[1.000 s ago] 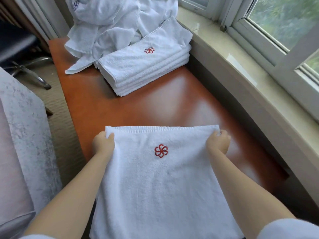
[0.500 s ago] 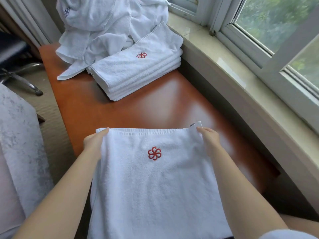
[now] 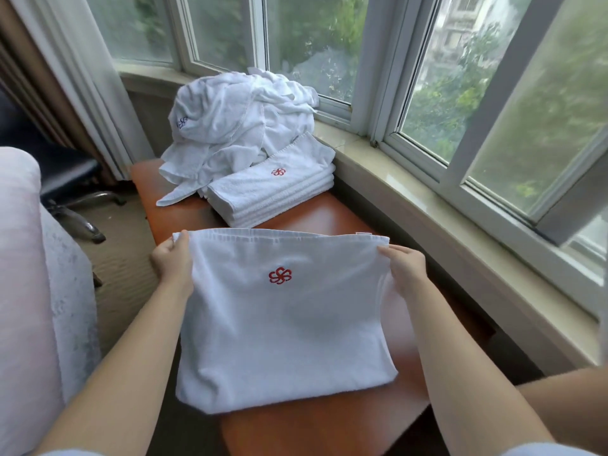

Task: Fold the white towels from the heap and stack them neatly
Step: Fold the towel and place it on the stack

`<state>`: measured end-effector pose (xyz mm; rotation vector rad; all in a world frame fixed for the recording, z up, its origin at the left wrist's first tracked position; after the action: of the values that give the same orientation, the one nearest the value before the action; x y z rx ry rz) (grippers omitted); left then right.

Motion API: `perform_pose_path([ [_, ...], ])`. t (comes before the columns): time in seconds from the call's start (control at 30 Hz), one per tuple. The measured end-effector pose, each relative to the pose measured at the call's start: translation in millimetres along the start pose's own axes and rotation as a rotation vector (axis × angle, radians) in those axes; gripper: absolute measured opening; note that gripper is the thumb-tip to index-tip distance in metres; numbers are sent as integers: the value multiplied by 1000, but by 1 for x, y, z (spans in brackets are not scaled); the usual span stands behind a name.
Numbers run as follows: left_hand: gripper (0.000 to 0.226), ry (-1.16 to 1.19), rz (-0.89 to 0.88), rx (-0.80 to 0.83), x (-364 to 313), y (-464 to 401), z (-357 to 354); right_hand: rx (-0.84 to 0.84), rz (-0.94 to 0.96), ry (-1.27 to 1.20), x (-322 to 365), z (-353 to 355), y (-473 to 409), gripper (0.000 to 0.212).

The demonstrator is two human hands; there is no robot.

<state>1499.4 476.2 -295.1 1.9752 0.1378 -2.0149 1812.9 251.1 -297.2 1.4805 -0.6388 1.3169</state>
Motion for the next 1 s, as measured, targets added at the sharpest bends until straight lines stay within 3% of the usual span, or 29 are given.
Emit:
perform_pose_path([
  [0.23, 34, 132, -62, -82, -36, 22, 35, -217, -29, -178, 36, 29, 38, 9],
  [0.3, 34, 168, -94, -52, -46, 27, 44, -233, 33, -223, 47, 33, 45, 5],
  [0.53, 17, 430, -108, 174, -68, 46, 64, -331, 174, -349, 76, 45, 61, 30],
  [0.77, 11, 330, -31, 248, -47, 43, 55, -305, 35, -137, 49, 42, 31, 30],
  [0.83, 18, 231, -40, 246, -38, 38, 49, -308, -13, -123, 40, 38, 18, 32],
  [0.93, 29, 41, -85, 227, -25, 33, 38, -272, -35, -121, 40, 30, 4, 11],
  [1.0, 32, -22, -98, 200, -24, 31, 27, -255, -13, -115, 46, 20, -5, 12],
])
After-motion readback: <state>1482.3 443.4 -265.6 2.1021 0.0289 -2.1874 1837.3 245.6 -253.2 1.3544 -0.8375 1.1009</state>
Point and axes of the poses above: each hand's wrist, its own y-axis away from the middle knuckle, its own z-axis out of the back of the hand, x = y × z, the point moved 2 cm from there along -y, towards the middle knuckle, and after that the axes turned 4 degrees about -x, right-handed, at the moved point
